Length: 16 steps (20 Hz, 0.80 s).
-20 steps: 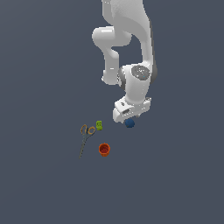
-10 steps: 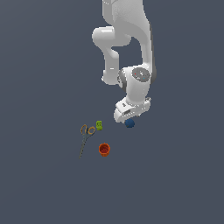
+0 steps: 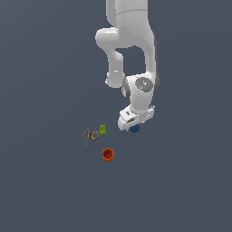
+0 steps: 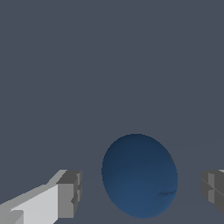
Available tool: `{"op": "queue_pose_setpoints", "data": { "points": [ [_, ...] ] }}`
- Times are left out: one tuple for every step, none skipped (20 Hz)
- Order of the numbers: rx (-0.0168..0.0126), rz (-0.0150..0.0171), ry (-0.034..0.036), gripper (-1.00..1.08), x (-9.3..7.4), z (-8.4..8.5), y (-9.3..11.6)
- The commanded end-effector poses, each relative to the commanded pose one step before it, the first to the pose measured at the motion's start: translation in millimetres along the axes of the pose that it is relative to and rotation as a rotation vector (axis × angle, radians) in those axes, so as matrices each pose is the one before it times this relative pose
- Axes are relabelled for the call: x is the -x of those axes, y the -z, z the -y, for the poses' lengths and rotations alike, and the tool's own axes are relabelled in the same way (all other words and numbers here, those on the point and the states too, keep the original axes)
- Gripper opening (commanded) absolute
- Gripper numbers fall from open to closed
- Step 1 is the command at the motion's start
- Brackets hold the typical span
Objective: Pick up a designated object from a clutter of objects.
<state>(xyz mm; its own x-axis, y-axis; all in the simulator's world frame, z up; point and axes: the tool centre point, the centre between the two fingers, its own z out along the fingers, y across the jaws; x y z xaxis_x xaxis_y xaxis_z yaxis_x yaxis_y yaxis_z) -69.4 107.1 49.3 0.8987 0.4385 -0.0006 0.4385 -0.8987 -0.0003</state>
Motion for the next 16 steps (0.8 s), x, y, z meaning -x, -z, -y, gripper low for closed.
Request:
{"op": "queue_pose_setpoints", "data": {
  "points": [
    [0.00008, -0.00045, 0.00074, 1.0, 0.09, 0.2, -9.6],
    [0.0, 0.0, 0.0, 1.0, 0.01, -0.06, -2.73],
    [0.0, 0.0, 0.0, 1.0, -0.01, -0.05, -2.22],
    [0.0, 0.0, 0.0, 1.0, -0.01, -0.05, -1.72],
    [0.0, 0.0, 0.0, 1.0, -0.01, -0.04, -1.23],
    [0.0, 0.0, 0.0, 1.0, -0.01, -0.02, -0.73],
    [0.0, 0.0, 0.0, 1.0, 0.0, -0.01, -0.24],
    [0.0, 0.0, 0.0, -1.0, 0.0, 0.0, 0.0],
    [0.0, 0.0, 0.0, -1.0, 0.0, 0.0, 0.0],
    [0.0, 0.0, 0.0, -1.0, 0.0, 0.0, 0.0],
    [0.0, 0.0, 0.0, -1.0, 0.0, 0.0, 0.0],
    [0.0, 0.0, 0.0, -1.0, 0.0, 0.0, 0.0],
    [0.0, 0.0, 0.0, -1.0, 0.0, 0.0, 0.0],
    [0.0, 0.0, 0.0, -1.0, 0.0, 0.0, 0.0],
    [0.0, 0.0, 0.0, -1.0, 0.0, 0.0, 0.0],
    [0.0, 0.0, 0.0, -1.0, 0.0, 0.0, 0.0]
  ]
}}
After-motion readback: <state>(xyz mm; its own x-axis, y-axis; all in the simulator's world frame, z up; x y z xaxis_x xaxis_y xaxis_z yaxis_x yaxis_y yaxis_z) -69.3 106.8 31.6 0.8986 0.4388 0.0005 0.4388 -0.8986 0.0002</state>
